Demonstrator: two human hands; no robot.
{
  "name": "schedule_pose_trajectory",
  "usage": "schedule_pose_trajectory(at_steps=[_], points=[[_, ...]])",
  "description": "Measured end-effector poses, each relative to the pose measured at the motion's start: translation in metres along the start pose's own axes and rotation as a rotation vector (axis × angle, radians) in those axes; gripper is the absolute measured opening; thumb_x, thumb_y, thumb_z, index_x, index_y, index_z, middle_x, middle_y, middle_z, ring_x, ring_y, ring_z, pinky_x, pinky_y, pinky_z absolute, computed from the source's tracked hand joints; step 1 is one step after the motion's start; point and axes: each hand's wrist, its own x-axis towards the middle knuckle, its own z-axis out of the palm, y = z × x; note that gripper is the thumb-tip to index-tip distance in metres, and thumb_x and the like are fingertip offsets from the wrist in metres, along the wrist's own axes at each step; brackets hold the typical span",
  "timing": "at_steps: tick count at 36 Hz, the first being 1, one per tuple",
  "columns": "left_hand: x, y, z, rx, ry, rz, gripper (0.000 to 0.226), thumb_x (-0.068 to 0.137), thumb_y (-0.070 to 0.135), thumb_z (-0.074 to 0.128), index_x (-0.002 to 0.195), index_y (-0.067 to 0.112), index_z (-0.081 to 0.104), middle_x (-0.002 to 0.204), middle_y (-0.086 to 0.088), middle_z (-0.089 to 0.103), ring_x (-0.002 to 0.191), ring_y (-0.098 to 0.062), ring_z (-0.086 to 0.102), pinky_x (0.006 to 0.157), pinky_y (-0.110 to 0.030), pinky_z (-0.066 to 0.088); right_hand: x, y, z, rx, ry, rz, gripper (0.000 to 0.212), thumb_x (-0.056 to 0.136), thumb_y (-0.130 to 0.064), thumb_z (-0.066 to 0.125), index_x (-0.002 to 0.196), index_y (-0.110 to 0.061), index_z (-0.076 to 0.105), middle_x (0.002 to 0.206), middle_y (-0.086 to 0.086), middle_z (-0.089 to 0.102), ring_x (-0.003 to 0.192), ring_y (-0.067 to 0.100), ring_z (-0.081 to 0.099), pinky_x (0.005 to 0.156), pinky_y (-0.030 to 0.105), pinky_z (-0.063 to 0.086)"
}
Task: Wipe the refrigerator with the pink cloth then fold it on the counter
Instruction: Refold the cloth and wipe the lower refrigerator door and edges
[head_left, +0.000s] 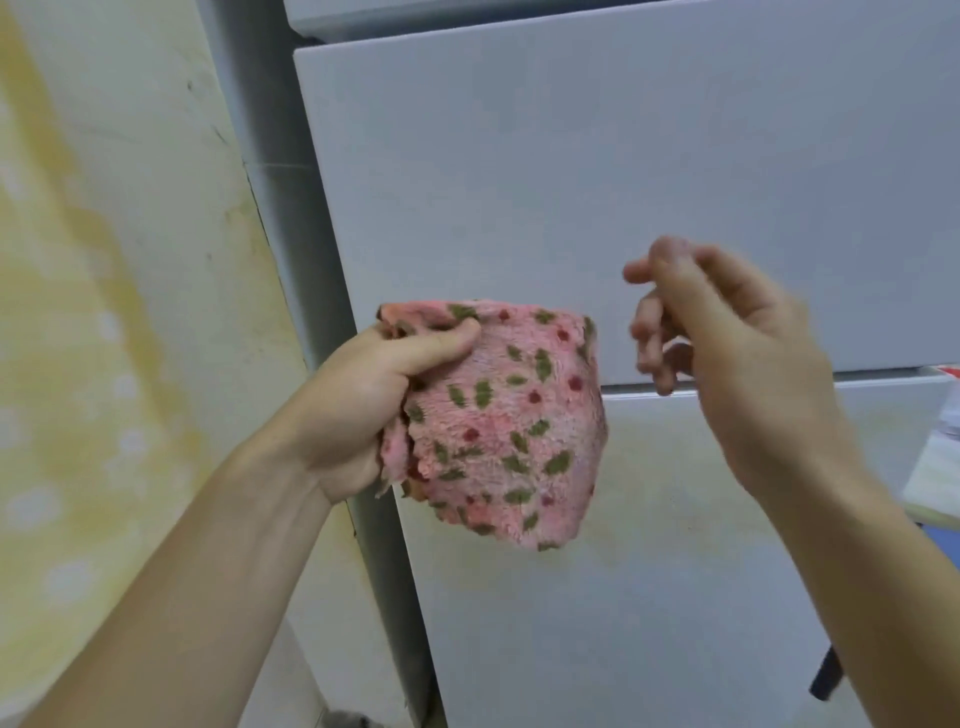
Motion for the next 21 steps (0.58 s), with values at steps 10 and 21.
schedule_pose_trajectory(at_steps=[10, 21], points=[[0.009, -0.002, -0.003, 0.189, 0.222, 0.153, 0.019, 0.096, 0.022, 0.067, 0.112, 0.01, 0.07, 0.097, -0.002, 0.079, 0.089, -0.016, 0.076, 0.075, -0.03, 0.061, -0.022, 0.017, 0.022, 0.255, -0.081, 0.265, 0.021, 0.085, -0.023, 0.084, 0.101, -0.011, 0.077, 0.097, 0.011, 0.081, 0.092, 0.032, 0.079, 0.087, 0.05, 0.064], [0.023, 0.005, -0.05, 0.383, 0.711, 0.582, 0.018, 0.106, 0.011, 0.051, 0.098, 0.021, 0.063, 0.086, 0.0, 0.075, 0.088, -0.015, 0.075, 0.061, -0.025, 0.056, 0.01, 0.034, 0.066, -0.345, -0.03, -0.25, 0.018, 0.107, -0.031, 0.06, 0.103, -0.019, 0.073, 0.08, -0.004, 0.074, 0.07, 0.018, 0.07, 0.065, 0.04, 0.059]])
